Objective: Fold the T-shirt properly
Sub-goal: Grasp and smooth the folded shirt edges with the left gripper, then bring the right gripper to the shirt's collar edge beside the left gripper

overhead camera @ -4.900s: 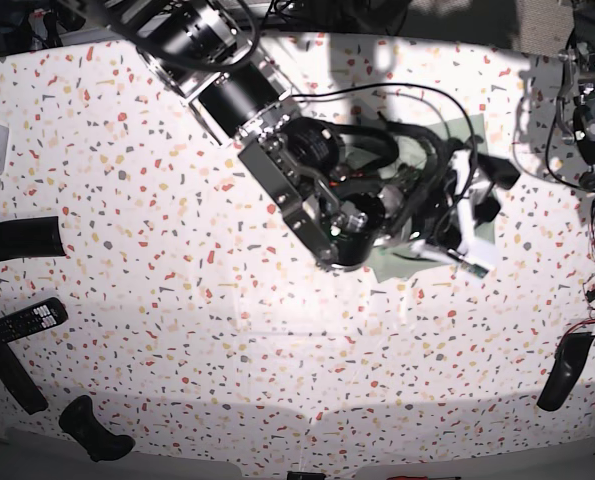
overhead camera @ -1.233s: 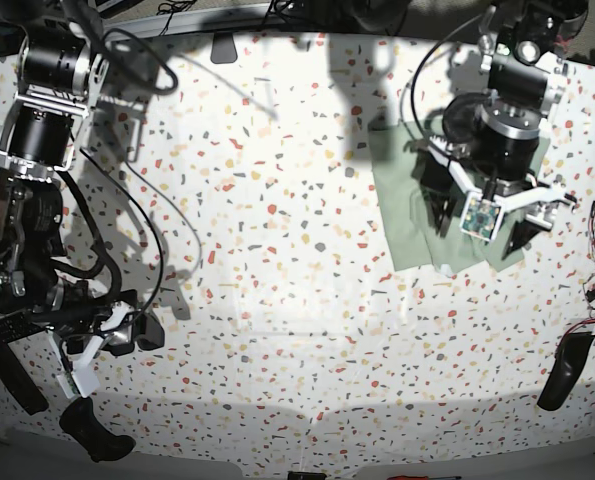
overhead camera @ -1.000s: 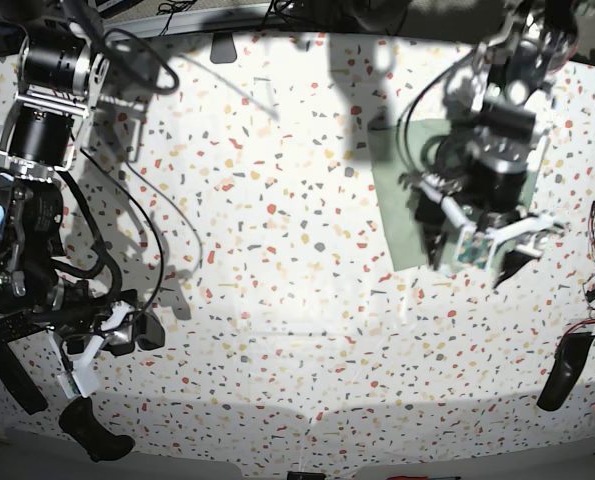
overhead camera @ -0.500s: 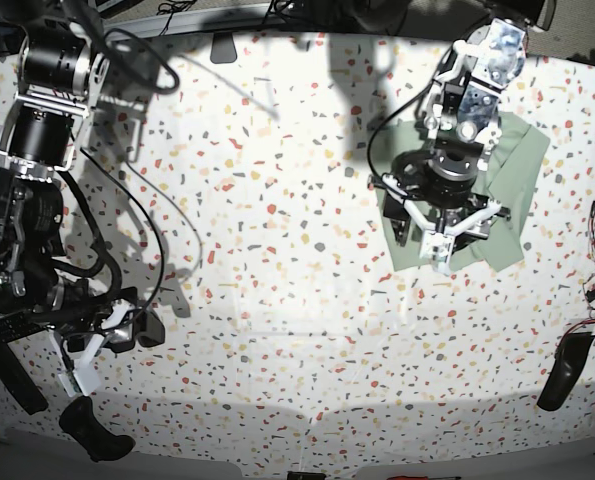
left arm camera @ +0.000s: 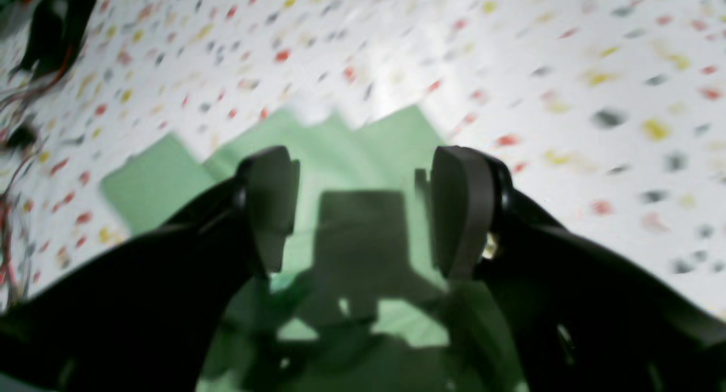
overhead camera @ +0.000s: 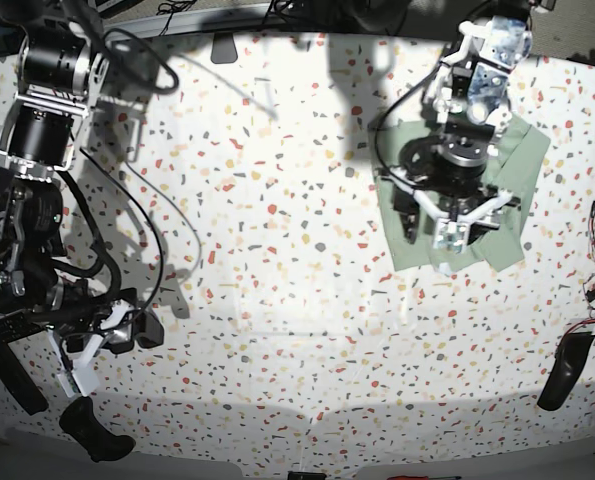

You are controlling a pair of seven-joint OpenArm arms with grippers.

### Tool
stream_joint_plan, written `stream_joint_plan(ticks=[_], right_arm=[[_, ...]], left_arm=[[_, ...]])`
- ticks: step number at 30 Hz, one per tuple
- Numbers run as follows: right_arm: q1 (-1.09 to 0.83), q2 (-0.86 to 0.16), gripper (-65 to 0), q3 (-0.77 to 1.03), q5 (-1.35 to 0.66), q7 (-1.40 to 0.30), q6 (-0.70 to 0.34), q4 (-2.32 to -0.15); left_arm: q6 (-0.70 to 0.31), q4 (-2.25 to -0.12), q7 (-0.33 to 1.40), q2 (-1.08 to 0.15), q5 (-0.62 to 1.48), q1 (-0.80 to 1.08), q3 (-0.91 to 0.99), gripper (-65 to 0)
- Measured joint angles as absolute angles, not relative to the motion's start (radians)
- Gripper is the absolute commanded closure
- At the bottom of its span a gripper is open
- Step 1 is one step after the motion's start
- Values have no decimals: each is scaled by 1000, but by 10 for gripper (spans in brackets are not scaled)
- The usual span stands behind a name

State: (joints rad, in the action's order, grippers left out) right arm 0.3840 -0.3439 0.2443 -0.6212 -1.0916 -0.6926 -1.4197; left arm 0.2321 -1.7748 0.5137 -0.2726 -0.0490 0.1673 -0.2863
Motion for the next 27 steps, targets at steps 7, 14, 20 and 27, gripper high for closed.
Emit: stream_joint_plan(ticks=[7, 14, 20, 27], right_arm=[[379, -344, -325, 244, -624, -1102, -692, -1420], [374, -344, -325, 244, -622, -1102, -692, -1420], [374, -344, -325, 244, -623, -1106, -692, -1420], [374, -344, -325, 244, -622, -1106, -692, -1420]], left_arm=[[231, -1811, 577, -282, 182, 147, -124, -352], [147, -1698, 366, -260, 207, 205, -109, -352], [135, -1419, 77, -230, 203, 197, -110, -352], [122, -1296, -107, -222, 202, 191, -110, -352]])
